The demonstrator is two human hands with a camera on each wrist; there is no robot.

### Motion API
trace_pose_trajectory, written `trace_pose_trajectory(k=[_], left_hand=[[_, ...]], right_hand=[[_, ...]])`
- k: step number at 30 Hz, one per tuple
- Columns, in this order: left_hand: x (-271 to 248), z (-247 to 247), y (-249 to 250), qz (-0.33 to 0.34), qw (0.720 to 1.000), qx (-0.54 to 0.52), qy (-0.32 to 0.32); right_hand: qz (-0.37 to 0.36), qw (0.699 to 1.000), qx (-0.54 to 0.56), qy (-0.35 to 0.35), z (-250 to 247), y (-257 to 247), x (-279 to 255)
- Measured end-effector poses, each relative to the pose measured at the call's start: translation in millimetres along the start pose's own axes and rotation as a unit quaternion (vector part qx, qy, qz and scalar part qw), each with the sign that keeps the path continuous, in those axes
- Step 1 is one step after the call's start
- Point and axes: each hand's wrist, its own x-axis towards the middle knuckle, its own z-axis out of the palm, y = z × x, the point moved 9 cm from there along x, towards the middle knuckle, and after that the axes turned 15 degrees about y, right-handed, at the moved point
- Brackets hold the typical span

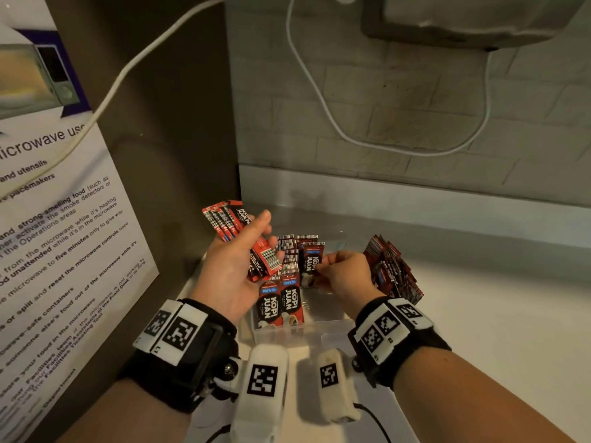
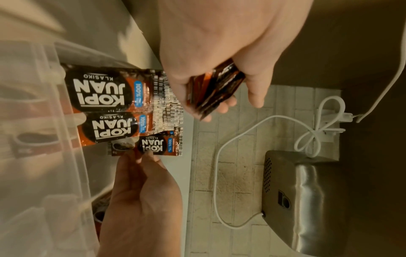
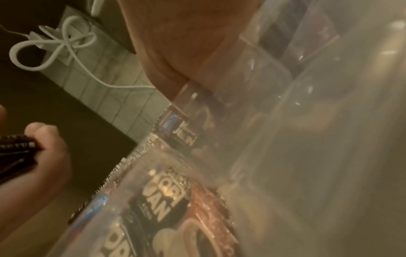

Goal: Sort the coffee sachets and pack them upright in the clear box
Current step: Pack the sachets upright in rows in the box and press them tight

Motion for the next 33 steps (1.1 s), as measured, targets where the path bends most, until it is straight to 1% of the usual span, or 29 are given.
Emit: trace_pose_trajectory(k=[5,11,15,19,21,23,25,26,28,29,30,31,33], left_hand=[[-3.2,6.0,-8.7,-0.037,0.999,-0.002,-0.006],[-7.5,9.4,-11.1,-0.051,0.998,0.006,-0.023],[-12.2,13.5,-14.4,-0.067,0.997,0.004,-0.044],[-12.6,13.7,-17.4,-0.066,0.997,0.013,-0.046],[-11.3,12.9,-20.7,-0.068,0.997,0.017,-0.039],[-12.0,13.1,-26.7,-0.090,0.995,0.010,-0.031],[-13.8,14.7,-32.3,-0.128,0.991,-0.018,-0.029],[-13.2,14.8,-32.4,-0.140,0.989,-0.035,-0.026],[-8.6,12.6,-26.4,-0.137,0.988,-0.065,-0.015],[-5.5,11.0,-21.1,-0.128,0.988,-0.081,-0.008],[-2.4,9.6,-15.4,-0.116,0.988,-0.099,-0.003],[0.2,8.6,-9.4,-0.104,0.988,-0.118,0.003],[4.3,7.6,-0.6,-0.076,0.985,-0.152,0.021]], right_hand=[[-0.005,1.000,-0.009,0.000,5.5,0.2,1.8],[-0.038,0.999,-0.031,0.016,6.5,-2.8,0.7],[-0.060,0.995,-0.068,0.032,5.3,-7.8,-0.2],[-0.106,0.985,-0.119,0.059,0.9,-17.8,-2.4],[-0.116,0.980,-0.149,0.064,-0.4,-20.2,-3.4],[-0.119,0.976,-0.169,0.063,-0.7,-21.0,-4.9],[-0.126,0.975,-0.173,0.061,-2.6,-23.2,-6.8],[-0.132,0.975,-0.167,0.065,-5.3,-26.4,-8.9],[-0.150,0.977,-0.125,0.090,-17.3,-37.4,-15.1],[-0.156,0.979,-0.080,0.103,-24.8,-44.6,-19.7],[-0.145,0.984,-0.011,0.104,-31.4,-51.0,-26.9],[-0.107,0.988,0.068,0.084,-33.3,-54.7,-36.3],[0.005,0.982,0.187,-0.011,-21.9,-55.9,-61.1]])
